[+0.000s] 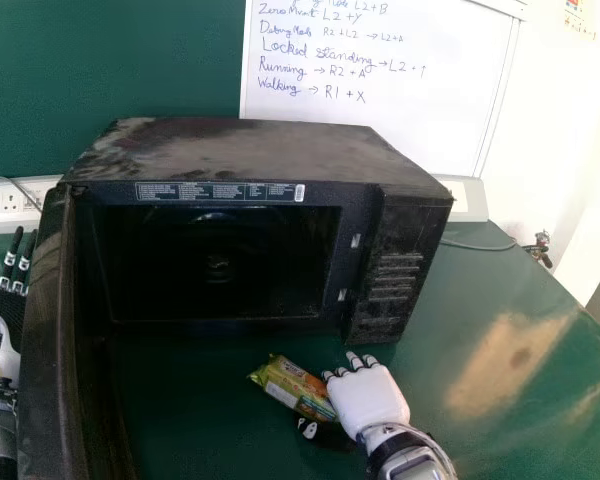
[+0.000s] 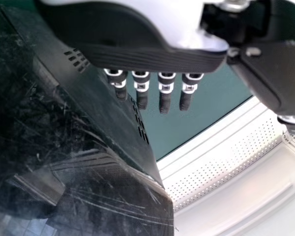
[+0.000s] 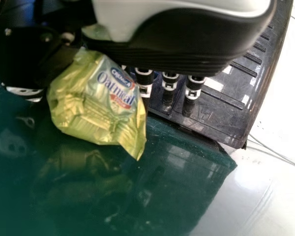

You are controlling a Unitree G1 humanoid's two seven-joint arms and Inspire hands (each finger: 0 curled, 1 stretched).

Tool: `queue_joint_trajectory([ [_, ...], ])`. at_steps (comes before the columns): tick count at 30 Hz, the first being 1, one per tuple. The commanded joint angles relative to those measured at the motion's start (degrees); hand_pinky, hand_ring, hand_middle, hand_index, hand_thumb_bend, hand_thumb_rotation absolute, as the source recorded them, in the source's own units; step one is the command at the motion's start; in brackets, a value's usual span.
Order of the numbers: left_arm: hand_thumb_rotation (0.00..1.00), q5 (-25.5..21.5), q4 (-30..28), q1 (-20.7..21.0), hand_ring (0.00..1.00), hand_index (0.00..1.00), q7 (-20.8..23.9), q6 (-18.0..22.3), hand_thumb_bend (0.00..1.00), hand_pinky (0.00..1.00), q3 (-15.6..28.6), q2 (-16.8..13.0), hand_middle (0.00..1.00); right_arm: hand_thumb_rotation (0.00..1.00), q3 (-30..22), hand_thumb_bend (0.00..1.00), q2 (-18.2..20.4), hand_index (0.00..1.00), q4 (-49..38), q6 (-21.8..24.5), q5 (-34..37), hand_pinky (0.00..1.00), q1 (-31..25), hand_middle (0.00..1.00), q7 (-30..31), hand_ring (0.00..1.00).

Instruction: Put biscuit inside oven

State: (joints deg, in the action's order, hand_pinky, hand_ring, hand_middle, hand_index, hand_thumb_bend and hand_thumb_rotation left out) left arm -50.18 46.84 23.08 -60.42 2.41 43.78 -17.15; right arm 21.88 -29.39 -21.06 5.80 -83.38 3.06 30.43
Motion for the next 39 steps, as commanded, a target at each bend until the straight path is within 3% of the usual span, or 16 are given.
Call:
queue_joint_trajectory([
  [1,0.65,-0.4,2.4,-2.3,0.14,0.87,-0.4,-0.9,0.14,0.00,0.0,2.5,0.40,0.16,1.5,0.79,0.2,0.85,2.2,-1.1,0.3,0.94,-1.0,0.84,1.4,0.81],
  [5,0.65,-0.2,2.4,-2.3,0.15,0.87,-0.2,-0.7,0.14,0.00,0.0,2.5,0.40,0.15,1.6,0.80,0.5,0.85,2.6,-0.7,-0.1,0.95,-0.9,0.84,1.4,0.81],
  [11,0.63,-0.4,2.8,-2.1,0.14,0.87,-0.5,-1.0,0.15,0.00,0.1,2.4,0.41,0.17,1.2,0.78,1.4,0.75,2.1,0.5,-0.5,0.96,-0.6,0.74,3.4,0.76],
  [19,0.64,-0.2,1.6,-2.6,0.13,0.87,0.5,-1.1,0.14,0.00,-0.1,2.7,0.40,0.13,0.7,0.82,2.1,0.71,1.5,0.8,0.3,0.86,0.3,0.64,6.1,0.68],
  [26,0.67,-0.2,2.2,-2.5,0.15,0.87,0.0,-0.9,0.14,0.00,-0.1,2.6,0.43,0.11,0.2,0.82,2.0,0.69,1.2,0.6,1.5,0.84,0.1,0.63,5.3,0.66],
  [29,0.62,-0.1,1.8,-2.5,0.15,0.86,0.6,-1.0,0.15,0.00,-0.1,2.7,0.43,0.14,0.3,0.82,1.7,0.70,1.3,0.3,1.3,0.83,0.3,0.63,4.9,0.66],
  [39,0.61,0.0,1.9,-2.5,0.16,0.87,0.4,-0.8,0.13,0.00,-0.1,2.7,0.41,0.10,0.0,0.76,1.9,0.69,1.5,0.4,1.6,0.82,0.1,0.63,2.5,0.65],
])
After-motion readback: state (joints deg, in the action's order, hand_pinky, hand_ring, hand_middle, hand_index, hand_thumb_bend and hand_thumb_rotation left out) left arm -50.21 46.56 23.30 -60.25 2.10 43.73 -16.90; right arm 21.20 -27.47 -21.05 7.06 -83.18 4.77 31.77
